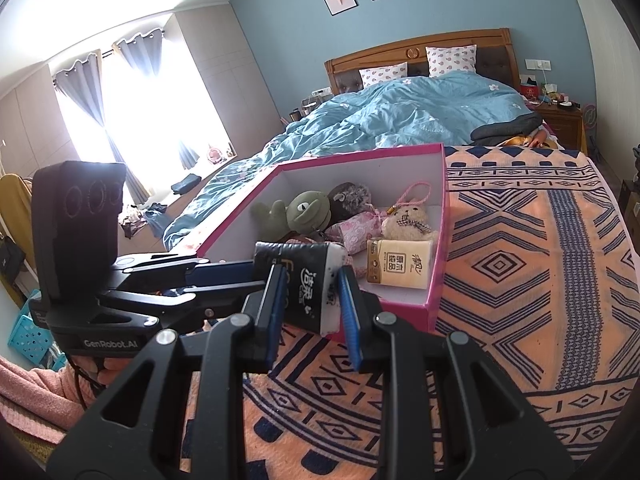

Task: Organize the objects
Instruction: 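Bring the held 'Face' box up to the magenta box rim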

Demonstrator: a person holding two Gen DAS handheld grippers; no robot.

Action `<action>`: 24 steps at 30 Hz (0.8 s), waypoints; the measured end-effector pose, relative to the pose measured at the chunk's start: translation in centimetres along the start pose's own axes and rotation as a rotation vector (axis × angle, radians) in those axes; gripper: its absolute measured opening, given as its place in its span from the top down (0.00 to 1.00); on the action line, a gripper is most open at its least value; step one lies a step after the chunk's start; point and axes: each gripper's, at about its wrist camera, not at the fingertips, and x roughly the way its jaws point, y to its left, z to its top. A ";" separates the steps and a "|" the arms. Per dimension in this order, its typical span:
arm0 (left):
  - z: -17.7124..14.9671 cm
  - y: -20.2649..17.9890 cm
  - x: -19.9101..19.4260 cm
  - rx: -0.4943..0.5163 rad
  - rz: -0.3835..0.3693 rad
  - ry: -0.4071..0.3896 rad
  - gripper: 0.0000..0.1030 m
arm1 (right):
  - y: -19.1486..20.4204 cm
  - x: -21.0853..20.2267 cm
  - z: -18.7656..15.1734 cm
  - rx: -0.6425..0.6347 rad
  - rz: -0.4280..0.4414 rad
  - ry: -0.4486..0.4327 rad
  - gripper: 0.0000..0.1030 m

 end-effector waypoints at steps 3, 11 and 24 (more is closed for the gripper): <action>0.0 0.0 0.0 0.000 0.001 0.000 0.71 | 0.0 0.1 0.1 0.000 -0.001 -0.001 0.71; 0.1 0.1 0.2 0.000 0.003 0.000 0.71 | 0.0 0.2 0.3 -0.002 -0.005 -0.001 0.71; 0.3 0.5 0.4 -0.005 0.011 0.001 0.71 | -0.1 0.4 0.7 -0.012 -0.006 -0.002 0.71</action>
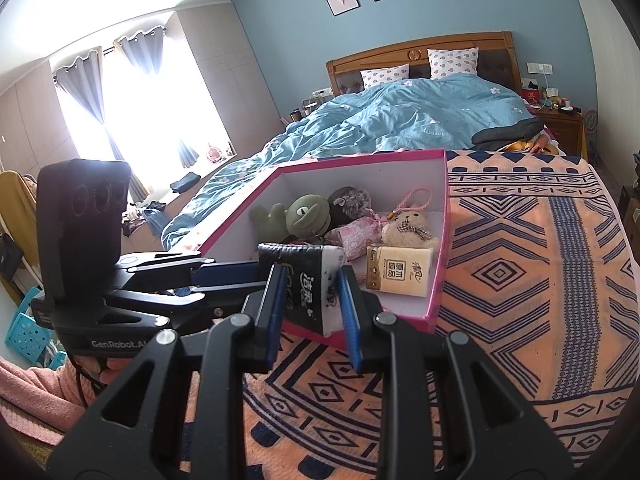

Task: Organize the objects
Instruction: 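Bring the held 'Face' box up to the magenta box rim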

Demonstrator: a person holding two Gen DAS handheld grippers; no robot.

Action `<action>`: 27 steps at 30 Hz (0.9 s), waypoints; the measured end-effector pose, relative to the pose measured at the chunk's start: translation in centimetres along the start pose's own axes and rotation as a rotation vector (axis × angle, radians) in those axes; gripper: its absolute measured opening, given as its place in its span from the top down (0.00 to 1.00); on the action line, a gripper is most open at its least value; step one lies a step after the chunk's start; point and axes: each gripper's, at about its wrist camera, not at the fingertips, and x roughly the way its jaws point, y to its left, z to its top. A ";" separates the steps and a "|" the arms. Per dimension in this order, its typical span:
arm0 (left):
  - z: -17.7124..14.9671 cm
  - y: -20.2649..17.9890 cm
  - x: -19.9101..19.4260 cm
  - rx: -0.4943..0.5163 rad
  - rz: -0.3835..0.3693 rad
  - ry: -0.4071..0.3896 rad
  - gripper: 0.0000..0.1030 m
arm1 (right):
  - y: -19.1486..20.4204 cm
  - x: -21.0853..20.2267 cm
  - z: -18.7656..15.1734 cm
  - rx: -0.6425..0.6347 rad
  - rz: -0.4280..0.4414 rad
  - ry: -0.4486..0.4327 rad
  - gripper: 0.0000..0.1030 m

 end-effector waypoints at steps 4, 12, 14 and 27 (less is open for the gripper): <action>0.0 0.1 0.0 0.000 0.001 0.001 0.71 | 0.1 0.1 0.0 0.000 0.000 0.001 0.71; 0.1 0.1 0.2 0.001 0.003 0.000 0.71 | 0.1 0.1 0.1 -0.001 -0.001 -0.001 0.71; 0.1 0.1 0.2 0.002 0.004 -0.001 0.71 | 0.0 0.1 0.1 -0.002 -0.001 -0.002 0.71; 0.2 0.2 0.3 0.002 0.007 0.000 0.71 | 0.0 0.2 0.2 -0.002 -0.004 -0.002 0.71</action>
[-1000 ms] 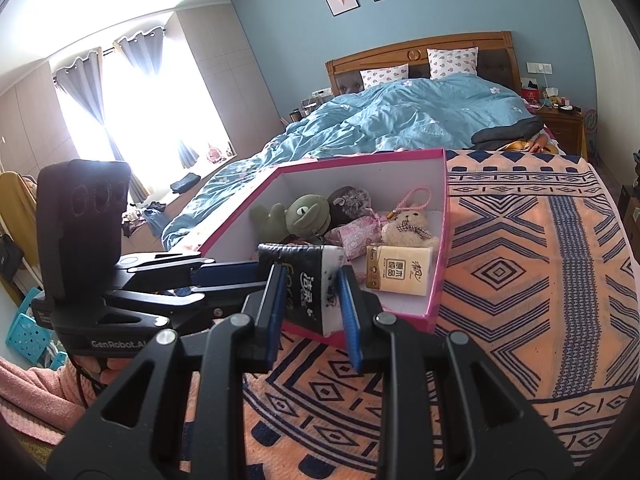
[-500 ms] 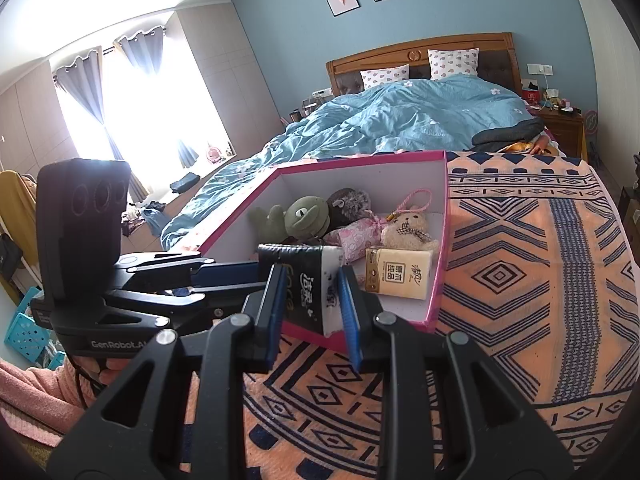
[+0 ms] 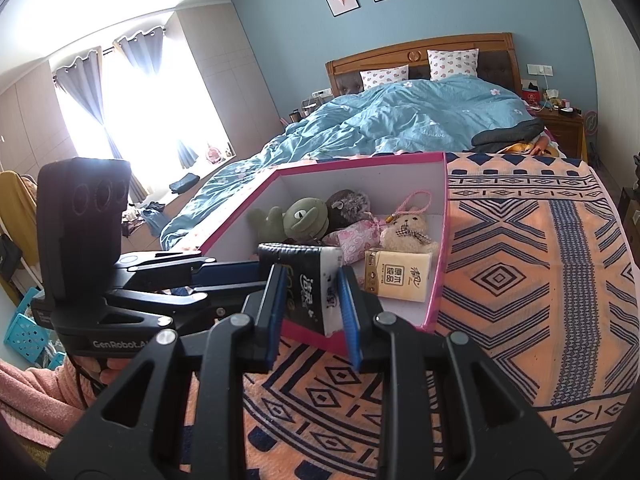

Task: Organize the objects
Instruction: 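Bring the held 'Face' box up to the magenta box rim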

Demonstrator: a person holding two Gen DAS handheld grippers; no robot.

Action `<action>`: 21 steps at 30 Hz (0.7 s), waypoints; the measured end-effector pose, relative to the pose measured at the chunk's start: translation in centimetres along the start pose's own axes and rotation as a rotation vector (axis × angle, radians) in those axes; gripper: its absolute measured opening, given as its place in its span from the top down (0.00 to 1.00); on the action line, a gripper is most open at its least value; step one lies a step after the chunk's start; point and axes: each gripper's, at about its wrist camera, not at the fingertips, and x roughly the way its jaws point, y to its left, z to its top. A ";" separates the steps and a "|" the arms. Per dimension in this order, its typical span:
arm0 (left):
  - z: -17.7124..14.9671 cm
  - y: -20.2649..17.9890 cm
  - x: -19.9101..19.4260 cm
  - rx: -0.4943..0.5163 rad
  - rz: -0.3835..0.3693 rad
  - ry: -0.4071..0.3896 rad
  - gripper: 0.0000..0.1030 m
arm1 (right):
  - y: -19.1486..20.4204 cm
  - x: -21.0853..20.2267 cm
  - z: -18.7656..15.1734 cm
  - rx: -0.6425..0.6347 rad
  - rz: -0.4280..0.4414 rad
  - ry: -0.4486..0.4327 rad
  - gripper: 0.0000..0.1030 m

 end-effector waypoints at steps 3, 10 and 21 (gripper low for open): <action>0.0 0.1 0.0 0.000 0.001 0.000 0.71 | -0.1 0.0 0.1 0.000 0.001 -0.001 0.71; 0.1 0.3 0.2 0.004 0.002 0.000 0.71 | -0.1 0.1 0.2 0.003 -0.003 -0.002 0.71; 0.4 0.3 0.4 0.004 0.004 0.000 0.71 | -0.2 0.2 0.3 0.002 -0.006 -0.003 0.71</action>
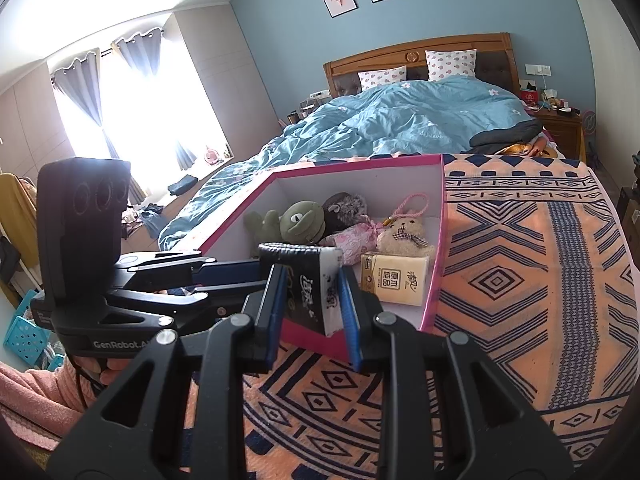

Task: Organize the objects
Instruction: 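Bring the held 'Face' box up to the magenta box rim, then move the 'Face' box with the left gripper over the magenta box interior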

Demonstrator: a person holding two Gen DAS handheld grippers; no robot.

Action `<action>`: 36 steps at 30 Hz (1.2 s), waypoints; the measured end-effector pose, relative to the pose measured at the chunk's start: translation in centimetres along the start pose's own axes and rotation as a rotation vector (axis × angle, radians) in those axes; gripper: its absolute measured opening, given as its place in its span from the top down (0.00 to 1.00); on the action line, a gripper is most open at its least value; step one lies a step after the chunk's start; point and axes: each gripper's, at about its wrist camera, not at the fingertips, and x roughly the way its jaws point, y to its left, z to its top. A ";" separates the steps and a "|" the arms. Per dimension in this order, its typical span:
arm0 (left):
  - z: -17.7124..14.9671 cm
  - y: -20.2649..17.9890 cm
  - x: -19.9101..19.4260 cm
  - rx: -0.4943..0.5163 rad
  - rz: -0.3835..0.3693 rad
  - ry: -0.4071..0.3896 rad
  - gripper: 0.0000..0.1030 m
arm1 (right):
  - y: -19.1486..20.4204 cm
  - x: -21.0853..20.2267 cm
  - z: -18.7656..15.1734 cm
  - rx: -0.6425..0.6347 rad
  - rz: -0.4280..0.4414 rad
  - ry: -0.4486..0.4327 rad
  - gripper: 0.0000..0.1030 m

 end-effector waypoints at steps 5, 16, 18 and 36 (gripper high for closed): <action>0.0 0.0 0.1 0.001 0.000 0.001 0.71 | -0.1 0.1 0.1 0.002 -0.002 -0.001 0.71; 0.1 0.0 0.1 0.000 0.000 0.002 0.71 | -0.4 0.4 0.2 0.001 -0.008 -0.001 0.71; 0.1 -0.1 0.1 0.000 0.001 0.001 0.71 | -0.4 0.4 0.2 0.000 -0.008 -0.001 0.71; 0.5 0.1 0.5 0.006 0.006 0.005 0.71 | -0.4 0.6 0.3 -0.001 -0.016 0.000 0.71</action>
